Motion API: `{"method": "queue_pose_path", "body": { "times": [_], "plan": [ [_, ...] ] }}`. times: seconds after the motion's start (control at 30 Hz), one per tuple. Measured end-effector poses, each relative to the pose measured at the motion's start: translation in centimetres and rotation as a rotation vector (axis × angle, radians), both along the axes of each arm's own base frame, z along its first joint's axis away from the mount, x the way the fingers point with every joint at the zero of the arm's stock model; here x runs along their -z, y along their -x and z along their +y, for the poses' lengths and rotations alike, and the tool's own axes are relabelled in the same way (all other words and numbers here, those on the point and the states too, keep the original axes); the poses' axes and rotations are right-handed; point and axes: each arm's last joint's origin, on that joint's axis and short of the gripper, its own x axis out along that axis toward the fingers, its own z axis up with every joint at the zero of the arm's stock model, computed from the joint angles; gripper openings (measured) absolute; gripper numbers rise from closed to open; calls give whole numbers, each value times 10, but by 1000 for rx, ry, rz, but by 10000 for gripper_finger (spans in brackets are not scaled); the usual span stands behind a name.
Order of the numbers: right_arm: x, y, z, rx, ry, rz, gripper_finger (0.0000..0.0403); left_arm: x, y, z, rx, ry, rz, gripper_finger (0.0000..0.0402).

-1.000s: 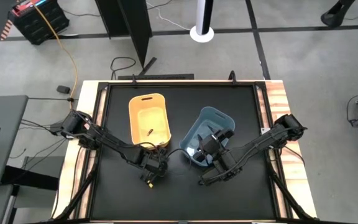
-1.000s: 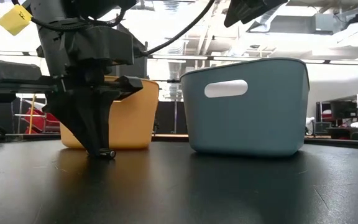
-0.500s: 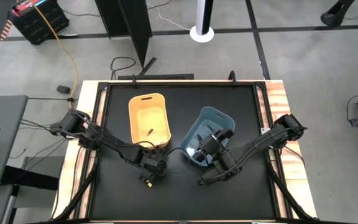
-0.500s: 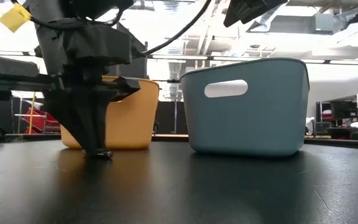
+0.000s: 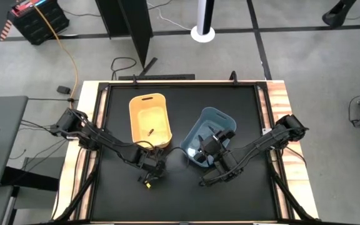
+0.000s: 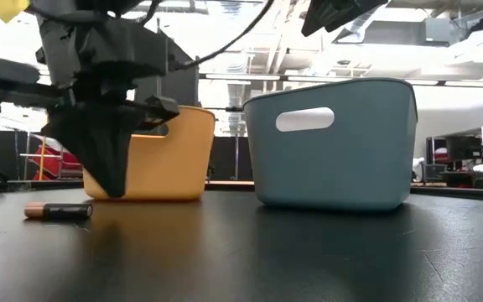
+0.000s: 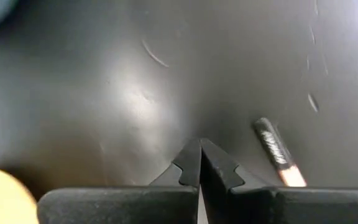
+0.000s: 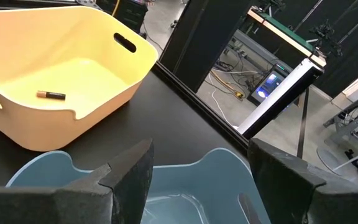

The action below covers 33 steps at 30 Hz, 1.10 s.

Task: Sort batteries
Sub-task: Put the black battery into the yellow bin

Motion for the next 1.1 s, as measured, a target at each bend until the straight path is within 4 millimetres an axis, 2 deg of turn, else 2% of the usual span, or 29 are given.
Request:
{"method": "queue_pose_path", "body": {
  "times": [0.13,0.23,0.33,0.4,0.6,0.7,0.83,1.1],
  "plan": [
    [0,0,0,0,0,0,279,-13,3,2,-34,-15,-45,3],
    [0,0,0,0,1,1,279,-31,8,2,-60,22,-98,4],
    [0,0,0,-3,3,5,279,-49,19,-5,-75,87,-140,32],
    [0,0,1,-5,3,6,279,-52,26,-14,-75,117,-120,63],
    [0,0,0,-7,5,10,279,-41,38,-40,-127,100,-103,178],
    [0,0,0,-5,5,11,279,-32,37,-45,-181,96,-83,216],
    [0,-1,0,-5,4,6,279,-16,32,-46,-259,96,-36,230],
    [0,-1,1,-8,2,-2,279,13,21,-48,-298,124,44,219]
  ]
}}
